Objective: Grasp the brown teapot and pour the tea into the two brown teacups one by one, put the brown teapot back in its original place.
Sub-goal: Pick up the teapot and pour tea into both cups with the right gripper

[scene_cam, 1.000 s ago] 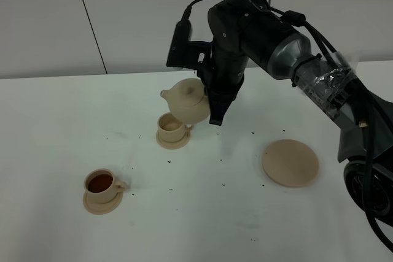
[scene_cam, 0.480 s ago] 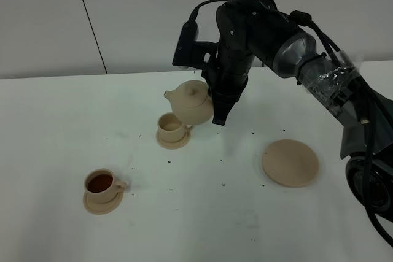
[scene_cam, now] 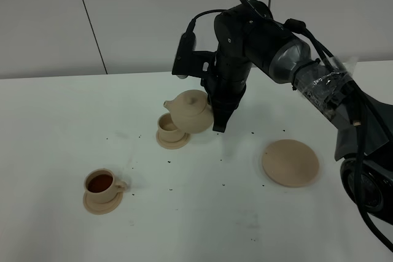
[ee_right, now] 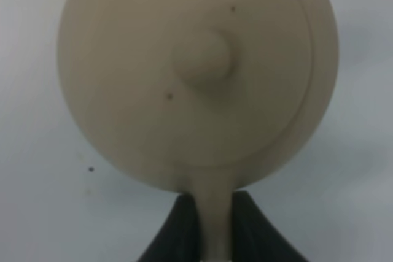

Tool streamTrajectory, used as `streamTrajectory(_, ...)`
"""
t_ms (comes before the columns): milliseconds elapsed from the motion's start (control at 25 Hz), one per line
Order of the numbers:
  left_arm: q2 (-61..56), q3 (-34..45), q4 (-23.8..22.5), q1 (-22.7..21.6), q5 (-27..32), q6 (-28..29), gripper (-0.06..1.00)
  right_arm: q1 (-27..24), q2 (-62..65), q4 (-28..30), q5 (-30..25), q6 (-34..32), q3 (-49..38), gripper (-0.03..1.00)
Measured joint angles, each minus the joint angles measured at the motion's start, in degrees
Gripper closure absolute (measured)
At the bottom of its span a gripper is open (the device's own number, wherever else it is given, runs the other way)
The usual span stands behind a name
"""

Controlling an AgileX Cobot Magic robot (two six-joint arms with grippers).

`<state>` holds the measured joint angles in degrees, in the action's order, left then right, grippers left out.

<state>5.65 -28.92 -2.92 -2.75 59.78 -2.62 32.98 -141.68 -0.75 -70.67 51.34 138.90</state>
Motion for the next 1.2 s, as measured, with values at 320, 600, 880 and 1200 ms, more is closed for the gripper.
streamTrajectory(320, 0.0, 0.0, 0.0, 0.0, 0.0, 0.1, 0.71, 1.1, 0.0, 7.5, 0.0, 0.3, 0.0, 0.87)
streamTrajectory(600, 0.0, 0.0, 0.0, 0.0, 0.0, 0.1, 0.71, 6.0, 0.0, 19.2, 3.1, 0.0, 0.0, 0.87)
streamTrajectory(880, 0.0, 0.0, 0.0, 0.0, 0.0, 0.1, 0.71, 9.1, 0.0, 27.2, 3.8, 0.0, 0.0, 0.87)
streamTrajectory(1200, 0.0, 0.0, 0.0, 0.0, 0.0, 0.1, 0.71, 10.8, 0.0, 35.4, 4.3, 0.0, 0.0, 0.87)
